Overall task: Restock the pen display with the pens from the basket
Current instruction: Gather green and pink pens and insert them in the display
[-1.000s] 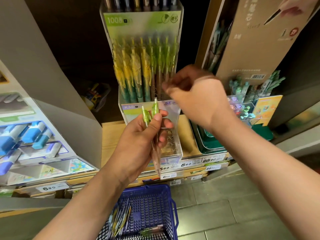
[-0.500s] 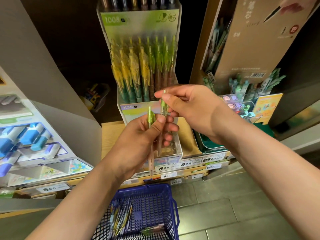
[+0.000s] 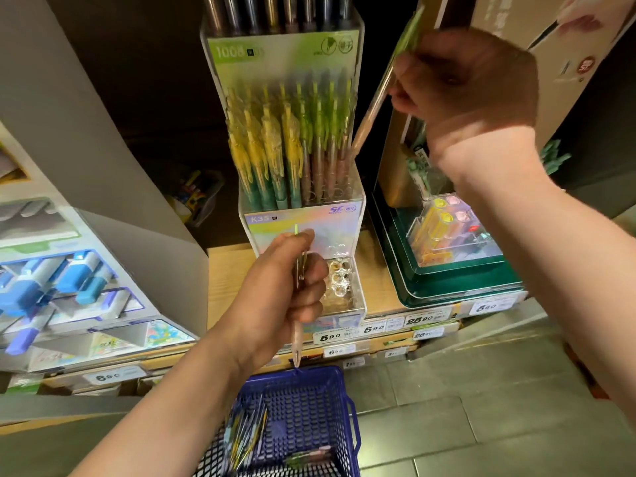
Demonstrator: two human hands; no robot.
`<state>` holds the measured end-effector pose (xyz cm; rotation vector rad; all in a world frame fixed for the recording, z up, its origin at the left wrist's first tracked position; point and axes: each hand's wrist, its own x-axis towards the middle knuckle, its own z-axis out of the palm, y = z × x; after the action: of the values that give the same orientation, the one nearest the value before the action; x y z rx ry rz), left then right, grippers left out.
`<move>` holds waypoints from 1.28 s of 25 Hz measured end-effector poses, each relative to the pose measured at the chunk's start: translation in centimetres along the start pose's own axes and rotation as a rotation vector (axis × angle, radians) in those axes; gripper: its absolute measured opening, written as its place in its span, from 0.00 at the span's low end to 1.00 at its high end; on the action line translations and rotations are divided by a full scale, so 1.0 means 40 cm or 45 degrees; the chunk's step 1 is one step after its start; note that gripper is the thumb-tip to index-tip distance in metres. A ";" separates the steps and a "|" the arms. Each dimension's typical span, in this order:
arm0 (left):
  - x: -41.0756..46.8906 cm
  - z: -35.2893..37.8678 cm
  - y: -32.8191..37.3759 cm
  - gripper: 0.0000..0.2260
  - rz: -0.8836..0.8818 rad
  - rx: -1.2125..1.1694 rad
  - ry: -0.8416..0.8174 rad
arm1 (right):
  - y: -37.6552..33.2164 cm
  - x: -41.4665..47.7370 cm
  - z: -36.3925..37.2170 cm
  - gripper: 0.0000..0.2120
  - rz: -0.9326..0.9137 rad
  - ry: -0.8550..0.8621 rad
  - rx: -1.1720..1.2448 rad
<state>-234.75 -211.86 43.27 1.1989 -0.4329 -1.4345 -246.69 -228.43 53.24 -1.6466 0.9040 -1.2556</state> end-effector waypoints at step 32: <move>0.014 -0.014 -0.013 0.13 0.386 -0.058 -0.034 | 0.050 -0.119 0.042 0.04 0.394 -0.372 -0.012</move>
<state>-234.43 -212.03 42.39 1.0295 -0.5721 -1.1934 -246.28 -224.55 49.47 -1.5747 0.9384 -0.7796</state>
